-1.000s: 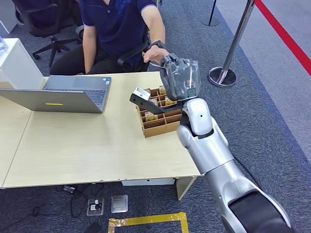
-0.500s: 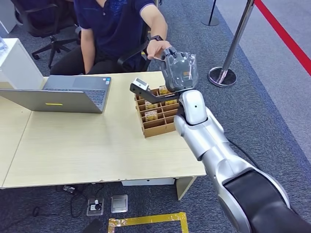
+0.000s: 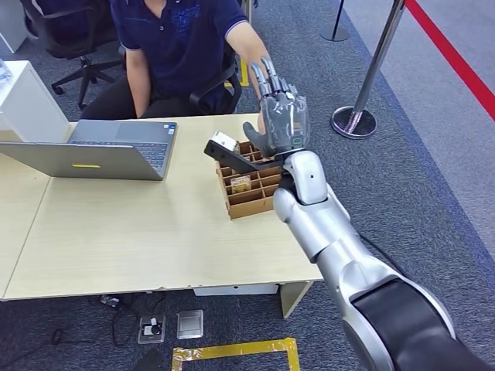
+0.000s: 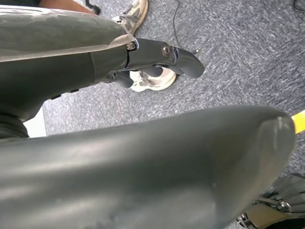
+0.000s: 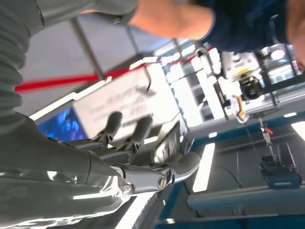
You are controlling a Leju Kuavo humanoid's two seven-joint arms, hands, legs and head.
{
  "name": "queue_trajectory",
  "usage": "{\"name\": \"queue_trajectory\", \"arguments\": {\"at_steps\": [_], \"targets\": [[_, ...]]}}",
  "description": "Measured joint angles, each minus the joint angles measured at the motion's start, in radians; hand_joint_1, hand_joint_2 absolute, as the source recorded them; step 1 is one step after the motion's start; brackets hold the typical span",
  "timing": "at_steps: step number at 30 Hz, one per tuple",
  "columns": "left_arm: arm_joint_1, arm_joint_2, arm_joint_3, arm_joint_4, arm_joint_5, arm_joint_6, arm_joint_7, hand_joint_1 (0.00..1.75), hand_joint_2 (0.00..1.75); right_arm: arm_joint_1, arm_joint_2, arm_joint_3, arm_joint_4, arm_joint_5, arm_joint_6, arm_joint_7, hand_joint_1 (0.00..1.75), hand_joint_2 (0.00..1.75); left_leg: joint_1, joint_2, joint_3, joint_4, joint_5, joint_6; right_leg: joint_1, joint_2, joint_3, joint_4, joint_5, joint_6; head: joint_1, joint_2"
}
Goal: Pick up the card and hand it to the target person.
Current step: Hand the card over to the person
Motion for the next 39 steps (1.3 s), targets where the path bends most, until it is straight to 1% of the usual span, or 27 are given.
{"name": "queue_trajectory", "arguments": {"at_steps": [3, 5, 8, 10, 12, 14, 18, 22, 25, 29, 31, 33, 34, 36, 39], "targets": [[0.008, 0.0, 0.0, 0.0, 0.002, -0.003, -0.009, 0.0, 0.0, 0.087, -0.015, -0.004, -0.136, -0.237, 0.112, -0.138, 0.0, 1.75, 0.0, 0.0, 0.0, 0.0, 0.0, 0.0, 0.0, 0.0, 0.0, 0.0, 0.0, 0.0, -0.001, 0.0], [0.017, 0.0, 0.0, 0.0, 0.003, -0.006, -0.015, 0.0, 0.0, 0.16, -0.039, -0.009, -0.248, -0.448, 0.217, -0.237, 0.0, 1.75, 0.0, 0.0, 0.0, 0.0, 0.0, 0.0, 0.0, 0.0, -0.001, -0.001, 0.0, 0.0, -0.001, 0.0], [0.034, 0.0, 0.0, 0.0, 0.008, -0.008, -0.023, 0.0, 0.0, 0.273, -0.095, -0.035, -0.398, -0.742, 0.373, -0.34, 0.0, 1.75, 0.0, -0.001, -0.001, 0.0, -0.001, 0.001, 0.0, -0.001, -0.001, -0.002, -0.001, 0.001, -0.002, 0.0], [0.044, 0.001, 0.0, 0.0, 0.015, -0.008, -0.033, 0.0, 0.0, 0.357, -0.143, -0.07, -0.486, -0.899, 0.476, -0.386, 0.0, 1.75, 0.0, -0.001, -0.001, 0.0, -0.001, 0.001, 0.0, -0.001, 0.0, -0.003, -0.001, 0.001, -0.001, 0.0], [0.054, 0.002, 0.001, 0.0, 0.02, -0.008, -0.047, 0.0, 0.0, 0.457, -0.191, -0.124, -0.576, -1.034, 0.582, -0.438, 0.0, 1.75, 0.0, -0.002, -0.001, 0.0, -0.002, 0.002, 0.0, -0.002, 0.0, -0.004, -0.001, 0.001, 0.0, 0.0], [0.06, 0.004, 0.001, 0.0, 0.025, -0.011, -0.062, 0.0, 0.0, 0.555, -0.229, -0.193, -0.658, -1.128, 0.678, -0.485, 0.0, 1.75, 0.0, -0.003, -0.002, 0.0, -0.002, 0.002, 0.0, -0.002, 0.0, -0.004, -0.001, 0.001, 0.002, 0.0], [0.062, 0.014, 0.002, 0.0, 0.033, -0.027, -0.089, 0.0, 0.0, 0.709, -0.27, -0.339, -0.772, -1.245, 0.818, -0.531, 0.0, 1.75, 0.0, -0.003, -0.002, 0.0, -0.003, 0.002, 0.0, -0.002, 0.0, -0.005, -0.001, 0.002, 0.001, 0.0], [0.063, 0.025, 0.001, 0.0, 0.023, -0.041, -0.104, 0.0, 0.0, 0.852, -0.281, -0.515, -0.851, -1.358, 0.941, -0.541, 0.0, 1.75, 0.0, -0.003, -0.002, 0.0, -0.003, 0.002, 0.0, -0.003, 0.0, -0.005, -0.002, 0.002, 0.0, 0.0], [0.062, 0.029, -0.004, 0.0, 0.008, -0.043, -0.103, 0.0, 0.0, 0.929, -0.277, -0.641, -0.879, -1.385, 1.005, -0.514, 0.0, 1.75, 0.0, -0.002, -0.002, 0.0, -0.003, 0.002, 0.0, -0.002, 0.0, -0.005, -0.002, 0.002, 0.0, 0.0], [0.062, 0.031, -0.009, 0.0, 0.005, -0.039, -0.099, 0.0, 0.0, 0.986, -0.257, -0.781, -0.865, -1.348, 1.114, -0.476, 0.0, 0.0, 0.0, -0.002, -0.002, 0.0, -0.003, 0.002, 0.0, -0.001, 0.0, -0.005, -0.002, 0.002, 0.001, 0.0], [0.063, 0.032, -0.009, 0.0, 0.012, -0.034, -0.101, 0.0, 0.0, 0.985, -0.255, -0.826, -0.814, -1.304, 1.178, -0.475, 0.0, 0.0, 0.0, -0.001, -0.002, 0.0, -0.003, 0.002, 0.0, 0.0, 0.001, -0.005, -0.002, 0.002, 0.0, 0.0], [0.065, 0.032, -0.009, 0.0, 0.019, -0.029, -0.105, 0.0, 0.0, 0.967, -0.26, -0.857, -0.711, -1.244, 1.226, -0.479, 0.0, 0.0, 0.0, 0.0, -0.001, 0.0, -0.003, 0.002, 0.0, 0.0, 0.001, -0.005, -0.002, 0.002, 0.0, 0.0], [0.067, 0.032, -0.008, 0.0, 0.021, -0.029, -0.106, 0.0, 0.0, 0.954, -0.266, -0.871, -0.646, -1.214, 1.235, -0.483, 0.0, 0.0, 0.0, 0.0, -0.001, 0.0, -0.003, 0.002, 0.0, 0.0, 0.001, -0.005, -0.001, 0.002, 0.0, 0.0], [0.07, 0.032, -0.009, 0.0, 0.021, -0.029, -0.103, 0.0, 0.0, 0.916, -0.288, -0.896, -0.482, -1.149, 1.221, -0.497, 0.0, 0.0, 0.0, 0.0, 0.0, 0.0, -0.003, 0.002, 0.0, 0.0, 0.002, -0.005, -0.001, 0.002, 0.0, 0.0], [0.071, 0.032, -0.009, 0.0, 0.018, -0.036, -0.089, 0.0, 0.0, 0.854, -0.336, -0.923, -0.181, -1.037, 1.138, -0.501, 0.0, 0.0, 0.0, 0.0, 0.0, 0.0, -0.003, 0.002, 0.0, -0.001, 0.002, -0.005, -0.001, 0.003, 0.003, 0.0]]}}
